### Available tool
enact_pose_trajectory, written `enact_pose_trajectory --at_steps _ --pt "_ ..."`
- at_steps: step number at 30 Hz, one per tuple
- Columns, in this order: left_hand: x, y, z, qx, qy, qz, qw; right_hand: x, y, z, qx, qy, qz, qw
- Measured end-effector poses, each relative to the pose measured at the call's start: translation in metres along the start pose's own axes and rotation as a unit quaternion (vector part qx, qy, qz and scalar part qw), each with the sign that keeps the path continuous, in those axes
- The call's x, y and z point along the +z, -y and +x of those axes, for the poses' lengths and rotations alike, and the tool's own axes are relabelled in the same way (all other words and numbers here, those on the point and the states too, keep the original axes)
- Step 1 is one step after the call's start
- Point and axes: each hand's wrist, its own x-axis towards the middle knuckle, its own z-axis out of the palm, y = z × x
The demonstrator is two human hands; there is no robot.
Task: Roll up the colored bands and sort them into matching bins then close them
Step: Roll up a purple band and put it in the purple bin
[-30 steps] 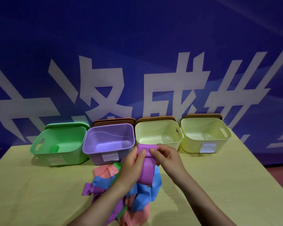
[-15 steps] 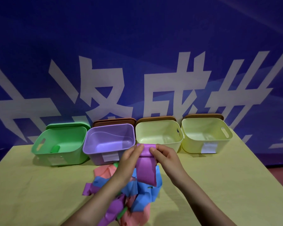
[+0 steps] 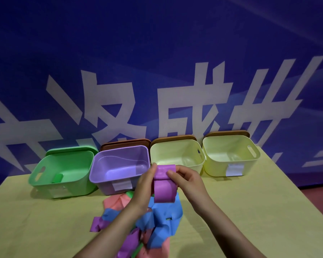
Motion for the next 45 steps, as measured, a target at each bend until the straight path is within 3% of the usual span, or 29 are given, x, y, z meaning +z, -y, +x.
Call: enact_pose_trajectory --at_steps 2,6,10,13,17,21,25,30,36,40,45 --pt "0.001 0.002 0.002 -0.045 0.011 -0.037 0.998 0.001 0.000 0.002 0.001 -0.016 0.017 1.000" --pt "-0.001 0.012 -0.003 -0.063 0.013 0.017 0.998 0.000 -0.002 0.008 0.005 -0.042 0.059 0.997" --pt "0.002 0.027 -0.002 -0.005 -0.051 0.130 0.990 0.003 -0.005 0.013 0.000 -0.072 0.054 0.996" --pt "0.004 0.026 0.004 0.018 -0.063 0.153 0.986 0.003 -0.010 0.016 -0.009 -0.091 0.031 0.995" --pt "0.005 0.018 0.007 -0.001 -0.070 0.126 0.990 -0.001 -0.015 0.016 -0.051 -0.065 -0.026 0.996" --pt "0.002 0.013 0.007 -0.068 -0.101 0.087 0.989 -0.008 -0.020 0.016 -0.130 -0.029 -0.155 0.979" --pt "0.003 0.006 0.003 -0.049 -0.055 0.077 0.994 -0.014 -0.020 0.016 -0.154 0.025 -0.188 0.970" --pt "0.001 0.008 0.006 -0.039 -0.056 0.061 0.996 -0.018 -0.016 0.018 -0.132 0.066 -0.161 0.976" --pt "-0.002 0.007 0.018 -0.008 -0.044 0.060 0.997 -0.019 -0.015 0.019 -0.011 0.042 0.015 0.999" --pt "-0.002 0.007 0.020 0.003 -0.012 0.102 0.995 -0.016 -0.011 0.022 0.044 0.013 -0.012 0.999" --pt "-0.005 0.006 0.018 0.019 0.019 0.171 0.985 -0.014 -0.011 0.022 0.021 0.011 -0.041 0.999"
